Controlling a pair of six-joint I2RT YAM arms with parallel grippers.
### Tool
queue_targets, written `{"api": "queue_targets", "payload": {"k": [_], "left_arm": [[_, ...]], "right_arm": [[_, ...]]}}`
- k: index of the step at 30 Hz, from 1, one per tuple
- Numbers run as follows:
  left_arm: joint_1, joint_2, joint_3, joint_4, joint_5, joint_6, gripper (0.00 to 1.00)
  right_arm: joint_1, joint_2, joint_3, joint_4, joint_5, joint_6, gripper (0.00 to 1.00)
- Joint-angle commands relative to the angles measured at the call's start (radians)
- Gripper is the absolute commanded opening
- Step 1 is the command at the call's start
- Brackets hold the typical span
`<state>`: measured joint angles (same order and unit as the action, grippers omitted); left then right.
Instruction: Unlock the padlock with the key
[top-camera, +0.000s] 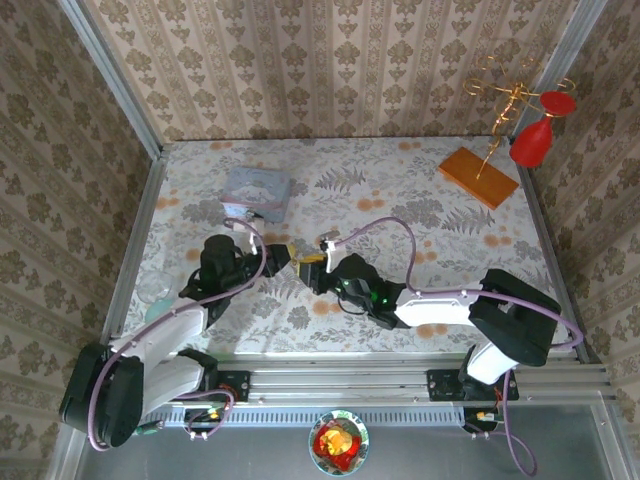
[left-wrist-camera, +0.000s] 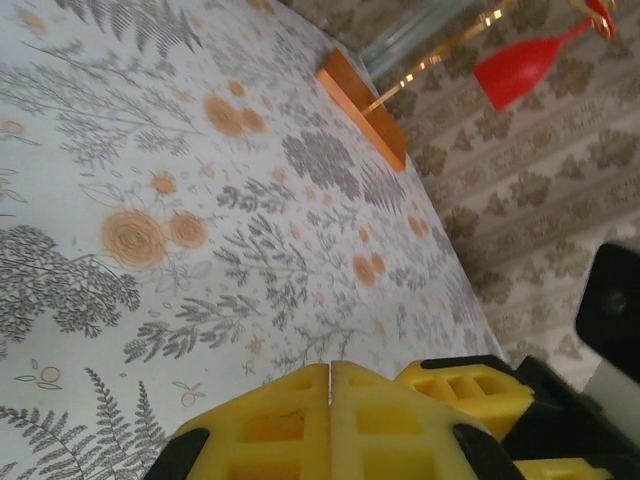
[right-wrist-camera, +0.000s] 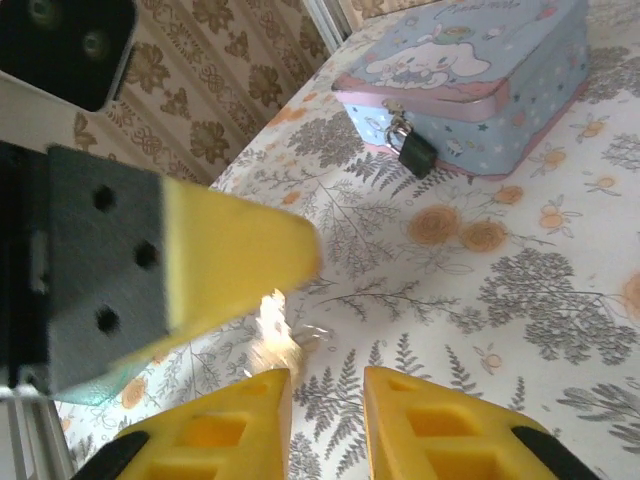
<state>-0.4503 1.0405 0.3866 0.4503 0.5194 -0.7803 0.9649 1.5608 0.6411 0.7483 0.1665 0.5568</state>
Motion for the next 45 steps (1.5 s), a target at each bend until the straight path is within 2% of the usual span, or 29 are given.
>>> {"api": "queue_targets", "payload": {"k": [1, 9, 12, 17, 25, 30, 38, 45], "left_arm": [[0.000, -0.048, -0.012, -0.025, -0.137, -0.130, 0.00], [-0.126, -0.034, 0.051, -0.083, -0.215, -0.217, 0.00], [-0.167, -0.018, 0.064, -0.064, -0.226, -0.240, 0.00], [-0.213, 0.023, 0.071, 0.050, -0.210, -0.233, 0.00], [-0.225, 0.066, 0.039, 0.242, -0.203, -0.262, 0.00], [-0.214, 0.064, 0.070, 0.261, -0.197, -0.275, 0.00], [-0.195, 0.098, 0.072, 0.433, -0.161, -0.344, 0.00], [-0.192, 0.150, 0.086, 0.498, -0.147, -0.366, 0.00]], "right_arm": [[-0.032, -0.036, -0.082, 0.207, -0.028, 0.051, 0.31], [-0.049, -0.061, -0.126, 0.302, -0.167, 0.102, 0.33], [-0.096, -0.046, -0.136, 0.344, -0.255, 0.222, 0.34], [-0.172, 0.065, -0.152, 0.561, -0.375, 0.481, 0.34], [-0.176, 0.046, -0.148, 0.560, -0.422, 0.551, 0.33], [-0.180, 0.017, -0.157, 0.562, -0.432, 0.583, 0.33], [-0.191, -0.016, -0.137, 0.560, -0.459, 0.637, 0.35], [-0.195, -0.066, -0.156, 0.559, -0.445, 0.638, 0.31]]}}
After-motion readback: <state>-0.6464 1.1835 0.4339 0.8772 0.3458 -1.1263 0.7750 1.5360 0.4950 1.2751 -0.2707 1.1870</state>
